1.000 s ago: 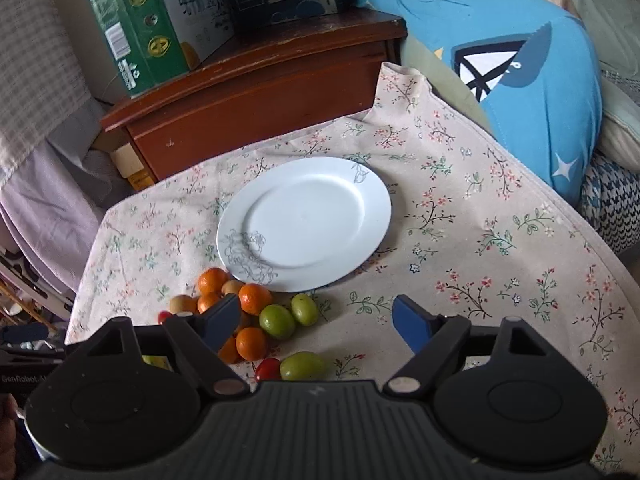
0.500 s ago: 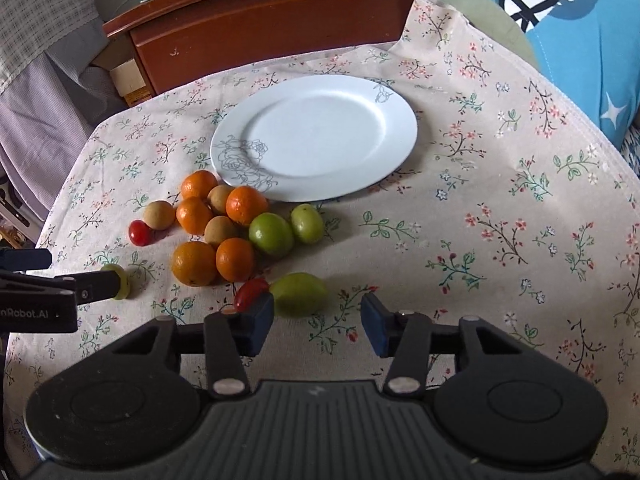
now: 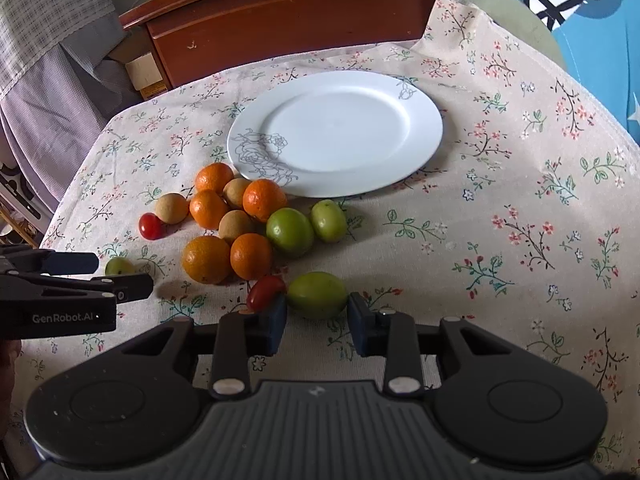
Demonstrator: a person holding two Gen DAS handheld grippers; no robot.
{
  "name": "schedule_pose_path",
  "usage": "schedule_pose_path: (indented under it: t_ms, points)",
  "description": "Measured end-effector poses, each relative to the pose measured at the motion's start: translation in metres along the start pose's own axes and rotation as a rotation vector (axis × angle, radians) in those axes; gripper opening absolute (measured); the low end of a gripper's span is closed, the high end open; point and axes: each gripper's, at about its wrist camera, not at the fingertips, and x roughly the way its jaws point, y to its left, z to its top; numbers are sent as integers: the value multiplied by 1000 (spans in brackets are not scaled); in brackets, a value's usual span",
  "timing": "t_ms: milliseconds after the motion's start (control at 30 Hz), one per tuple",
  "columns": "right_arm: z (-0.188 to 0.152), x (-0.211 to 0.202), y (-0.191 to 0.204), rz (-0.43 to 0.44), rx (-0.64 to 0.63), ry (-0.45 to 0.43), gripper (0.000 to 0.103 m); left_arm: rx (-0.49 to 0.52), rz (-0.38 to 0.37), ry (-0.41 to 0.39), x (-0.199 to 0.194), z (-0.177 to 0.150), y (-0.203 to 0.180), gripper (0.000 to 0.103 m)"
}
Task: Organize fruits
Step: 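Lower the right gripper onto a large green fruit and close it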
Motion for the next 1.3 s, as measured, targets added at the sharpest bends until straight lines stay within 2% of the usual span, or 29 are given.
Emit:
schedule_pose_path:
  t_ms: [100, 200, 533, 700, 1300]
  points:
    - [1, 0, -1, 7, 8, -4, 32, -9, -10, 4, 2, -1, 2, 48]
    - [1, 0, -1, 15, 11, -6, 33, -13, -14, -3, 2, -1, 3, 42]
    - [1, 4, 0, 7, 13, 4, 35, -4, -14, -13, 3, -2, 2, 43]
    - [1, 3, -5, 32, 38, 1, 33, -21, -43, -23, -2, -2, 5, 33]
    - [8, -8, 1, 93, 45, -50, 33, -46, -72, -69, -18, 0, 5, 33]
